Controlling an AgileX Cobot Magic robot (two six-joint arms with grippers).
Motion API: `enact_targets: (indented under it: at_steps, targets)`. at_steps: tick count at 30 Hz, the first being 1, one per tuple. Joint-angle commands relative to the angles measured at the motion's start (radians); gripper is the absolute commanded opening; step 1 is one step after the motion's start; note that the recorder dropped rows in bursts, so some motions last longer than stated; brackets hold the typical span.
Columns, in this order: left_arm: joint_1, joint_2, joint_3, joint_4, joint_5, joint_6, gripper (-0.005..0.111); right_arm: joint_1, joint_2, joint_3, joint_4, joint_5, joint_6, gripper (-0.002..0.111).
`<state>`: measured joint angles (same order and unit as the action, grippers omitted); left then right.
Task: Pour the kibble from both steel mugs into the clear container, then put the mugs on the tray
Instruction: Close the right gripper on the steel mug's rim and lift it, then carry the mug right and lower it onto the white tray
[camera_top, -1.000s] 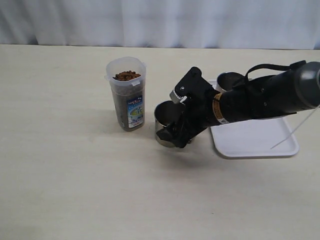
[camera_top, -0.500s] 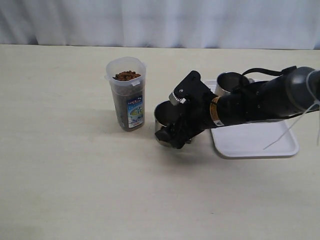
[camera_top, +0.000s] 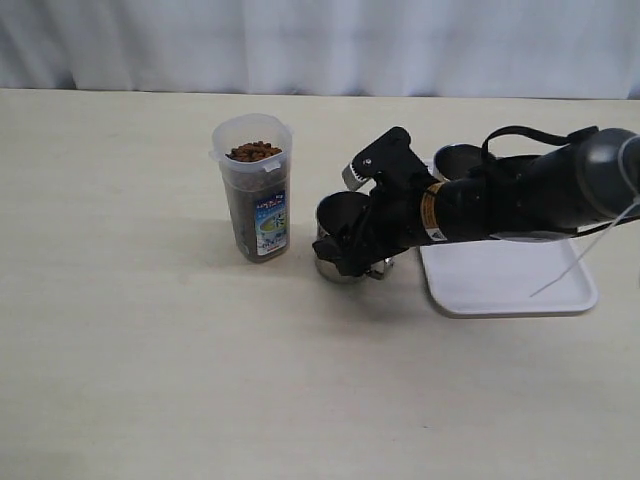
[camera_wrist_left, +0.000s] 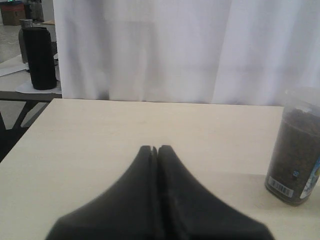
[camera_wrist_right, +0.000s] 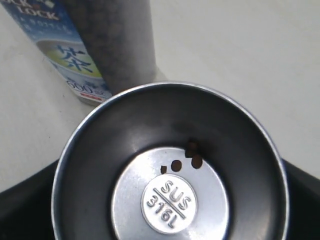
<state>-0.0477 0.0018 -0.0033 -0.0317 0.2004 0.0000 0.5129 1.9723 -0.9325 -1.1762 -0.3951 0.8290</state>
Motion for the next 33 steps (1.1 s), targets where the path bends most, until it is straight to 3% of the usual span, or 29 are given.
enact_targets:
  at_steps: [1,6,12,17,24,33]
  targets:
    - [0.001,-0.002,0.003,0.004,-0.005,0.000,0.000,0.001,-0.087,0.051,0.006,-0.001,-0.011,0.005]
    - [0.001,-0.002,0.003,0.004,-0.005,0.000,0.000,0.001,-0.204,0.152,0.013,0.028,-0.044,0.005]
    - [0.001,-0.002,0.003,0.004,-0.005,0.000,0.000,-0.009,-0.360,0.284,0.048,0.192,-0.070,0.005]
    - [0.001,-0.002,0.003,0.004,-0.005,0.000,0.000,-0.130,-0.445,0.342,0.098,0.134,-0.085,0.005]
    - [0.001,-0.002,0.003,0.004,-0.005,0.000,0.000,-0.302,-0.424,0.374,0.141,0.016,-0.118,0.005]
    - [0.001,-0.002,0.003,0.004,-0.005,0.000,0.000,-0.330,-0.268,0.374,0.319,-0.030,-0.296,0.005]
